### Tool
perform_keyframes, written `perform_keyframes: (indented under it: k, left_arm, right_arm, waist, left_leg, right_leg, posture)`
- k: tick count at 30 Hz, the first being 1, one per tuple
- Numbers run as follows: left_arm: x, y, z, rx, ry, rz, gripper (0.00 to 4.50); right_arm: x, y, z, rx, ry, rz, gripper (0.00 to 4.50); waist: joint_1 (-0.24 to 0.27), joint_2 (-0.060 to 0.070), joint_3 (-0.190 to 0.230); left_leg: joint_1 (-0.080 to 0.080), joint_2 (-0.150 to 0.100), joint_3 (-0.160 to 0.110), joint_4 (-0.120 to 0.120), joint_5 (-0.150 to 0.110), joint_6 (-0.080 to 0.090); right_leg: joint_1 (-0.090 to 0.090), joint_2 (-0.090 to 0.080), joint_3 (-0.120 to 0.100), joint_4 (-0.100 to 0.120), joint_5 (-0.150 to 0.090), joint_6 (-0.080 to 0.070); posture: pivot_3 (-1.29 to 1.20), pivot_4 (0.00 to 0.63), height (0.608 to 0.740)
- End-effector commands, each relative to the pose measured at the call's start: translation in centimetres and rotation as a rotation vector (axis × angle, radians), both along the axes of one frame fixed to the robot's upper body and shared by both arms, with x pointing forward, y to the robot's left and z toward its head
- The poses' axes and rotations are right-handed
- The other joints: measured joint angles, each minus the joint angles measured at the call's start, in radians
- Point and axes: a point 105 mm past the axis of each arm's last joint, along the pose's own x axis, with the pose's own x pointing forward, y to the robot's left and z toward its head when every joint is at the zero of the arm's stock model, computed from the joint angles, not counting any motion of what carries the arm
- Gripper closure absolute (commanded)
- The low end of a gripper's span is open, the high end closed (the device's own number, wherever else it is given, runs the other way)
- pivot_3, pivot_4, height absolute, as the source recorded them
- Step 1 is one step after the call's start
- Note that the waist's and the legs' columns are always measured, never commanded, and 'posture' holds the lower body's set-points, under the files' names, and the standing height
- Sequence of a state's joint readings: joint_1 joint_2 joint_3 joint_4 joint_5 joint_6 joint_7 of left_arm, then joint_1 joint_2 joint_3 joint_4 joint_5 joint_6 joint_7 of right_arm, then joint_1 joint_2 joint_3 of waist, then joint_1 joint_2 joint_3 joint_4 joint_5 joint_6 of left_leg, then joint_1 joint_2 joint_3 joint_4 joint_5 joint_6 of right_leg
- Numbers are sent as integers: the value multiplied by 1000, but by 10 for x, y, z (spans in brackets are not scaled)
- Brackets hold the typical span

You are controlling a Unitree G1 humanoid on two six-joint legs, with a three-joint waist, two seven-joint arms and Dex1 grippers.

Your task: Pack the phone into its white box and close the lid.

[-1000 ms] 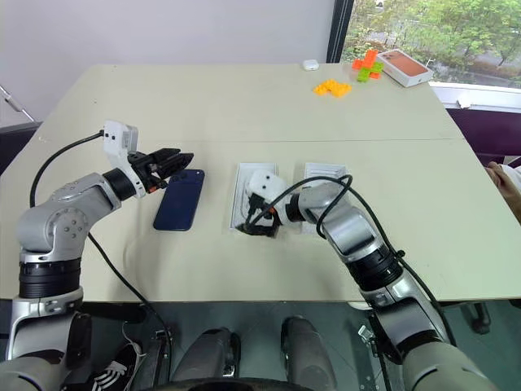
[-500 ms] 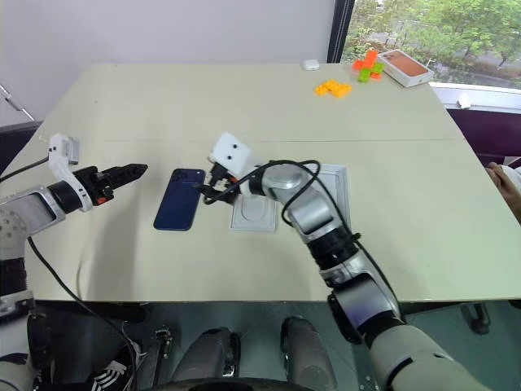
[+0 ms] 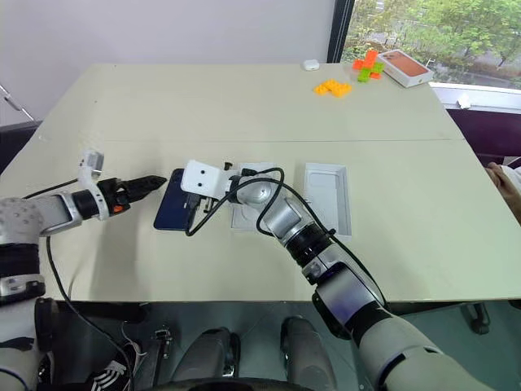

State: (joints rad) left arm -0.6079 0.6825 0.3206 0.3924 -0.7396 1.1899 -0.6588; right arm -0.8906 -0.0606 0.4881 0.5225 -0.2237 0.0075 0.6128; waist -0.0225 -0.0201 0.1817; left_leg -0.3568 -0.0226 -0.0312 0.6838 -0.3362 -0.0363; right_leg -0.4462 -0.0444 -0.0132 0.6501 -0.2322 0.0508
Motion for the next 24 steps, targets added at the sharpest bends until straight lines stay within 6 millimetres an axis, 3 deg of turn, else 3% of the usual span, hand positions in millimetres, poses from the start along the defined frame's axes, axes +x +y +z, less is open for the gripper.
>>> perform_keyframes:
  k: [1, 6, 12, 16, 24]
  left_arm:
    - [5, -2, 3, 18, -14, -14, 0]
    - [7, -4, -3, 42, 8, -28, 0]
    - [9, -14, 4, 23, 26, -46, 0]
    - [7, -13, 4, 26, 25, -36, 1222]
    - [4, -10, -9, 29, 67, -25, 1222]
  right_arm:
    - [2, 4, 6, -8, -60, -2, 4472]
    - [0, 4, -3, -42, -61, 10, 4472]
    - [-4, 5, -8, -47, -53, 17, 4472]
    - [-5, 2, -13, -51, -31, 17, 4500]
    - [-5, 0, -24, -134, -62, 21, 4500]
  waist:
    - [-1, 0, 0]
    - [-10, 0, 0]
    - [-14, 0, 0]
    - [-19, 0, 0]
    - [-21, 0, 0]
  left_leg:
    - [0, 0, 0, 0, 0, 0]
    - [0, 0, 0, 0, 0, 0]
    - [0, 0, 0, 0, 0, 0]
    - [0, 0, 0, 0, 0, 0]
    - [0, 0, 0, 0, 0, 0]
  right_leg:
    - [0, 0, 0, 0, 0, 0]
    - [0, 0, 0, 0, 0, 0]
    - [0, 0, 0, 1, 0, 0]
    - [0, 0, 0, 1, 0, 0]
    - [0, 0, 0, 1, 0, 0]
  posture:
    - [0, 150, 740]
    - [0, 150, 740]
    - [0, 150, 740]
    - [0, 150, 740]
    - [0, 150, 740]
